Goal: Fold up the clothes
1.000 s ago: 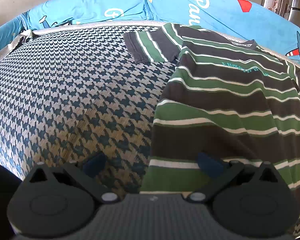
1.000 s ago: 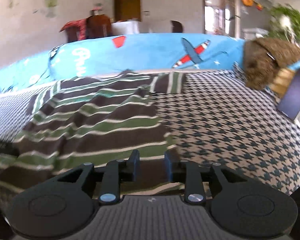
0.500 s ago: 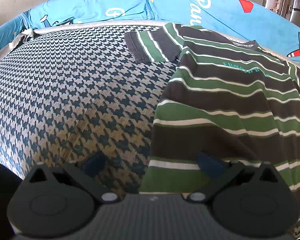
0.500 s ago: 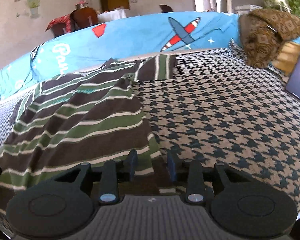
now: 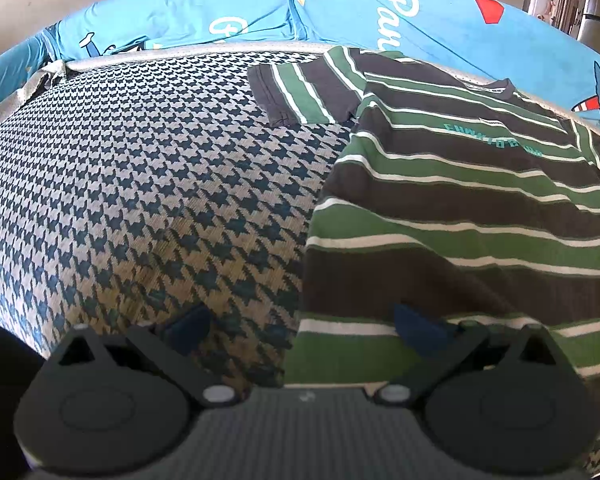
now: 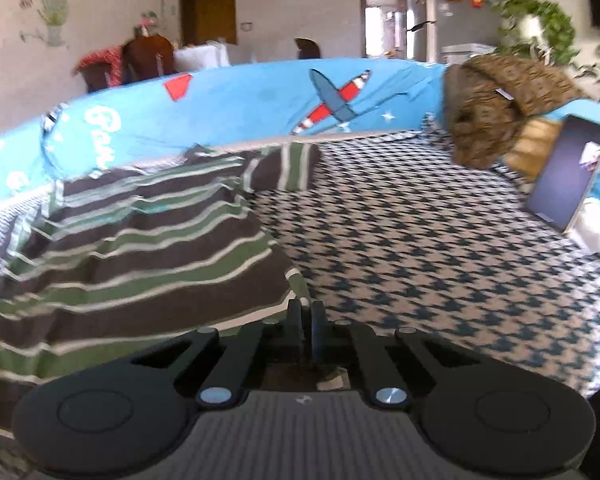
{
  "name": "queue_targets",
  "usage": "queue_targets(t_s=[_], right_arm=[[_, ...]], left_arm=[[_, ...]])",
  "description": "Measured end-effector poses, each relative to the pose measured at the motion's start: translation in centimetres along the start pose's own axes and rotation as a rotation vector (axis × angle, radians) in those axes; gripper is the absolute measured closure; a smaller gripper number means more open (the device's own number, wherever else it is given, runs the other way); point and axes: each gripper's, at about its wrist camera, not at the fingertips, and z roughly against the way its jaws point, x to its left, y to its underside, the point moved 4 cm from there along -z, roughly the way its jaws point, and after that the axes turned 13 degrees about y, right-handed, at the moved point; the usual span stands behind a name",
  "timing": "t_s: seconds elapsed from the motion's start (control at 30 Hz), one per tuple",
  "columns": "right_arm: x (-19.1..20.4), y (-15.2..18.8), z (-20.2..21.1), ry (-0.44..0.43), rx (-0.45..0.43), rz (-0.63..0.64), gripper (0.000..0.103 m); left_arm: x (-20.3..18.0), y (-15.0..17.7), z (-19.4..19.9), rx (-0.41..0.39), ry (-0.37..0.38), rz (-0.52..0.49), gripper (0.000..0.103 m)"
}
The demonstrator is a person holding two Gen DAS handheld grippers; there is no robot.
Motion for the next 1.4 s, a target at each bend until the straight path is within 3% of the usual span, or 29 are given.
queue_targets(t_s=[0.1,0.37,0.47,0.67,1.1,1.4], right_arm=[[0.1,0.4,-0.8,0.034,0.037,0.007,0.098],[0.0,0.5,-0.7,0.083,0.027,0.021,0.098],[-0.5,0.3,-0.2,0.161,-0.016,0.022,0.097],[0.5,0.1,1.7,0.03,-0.052,0.041,0.097],[9.5,3.0,8.3,-0.466,-0.041,0.281,0.097],[15.0,5.0,11.1,-0.66,-0.011,0.42,0.094]], left_arm=[[-0.1,0.1,0.1,0.0,0.001,-0.006,0.0],[0.6,-0.3,0.5,-0.029,0.01,0.042,0.0],[1.1,-0.6,1.0,-0.045,0.011,0.081,0.0],[1.4,-0.9,1.2,-0.04,-0.011,0.079,0.0],[2.6,-1.8,2.9,-0.083,0.001,0.115,0.0],[3.2,-3.2,4.2,-0.085,-0.013,0.114,0.0]])
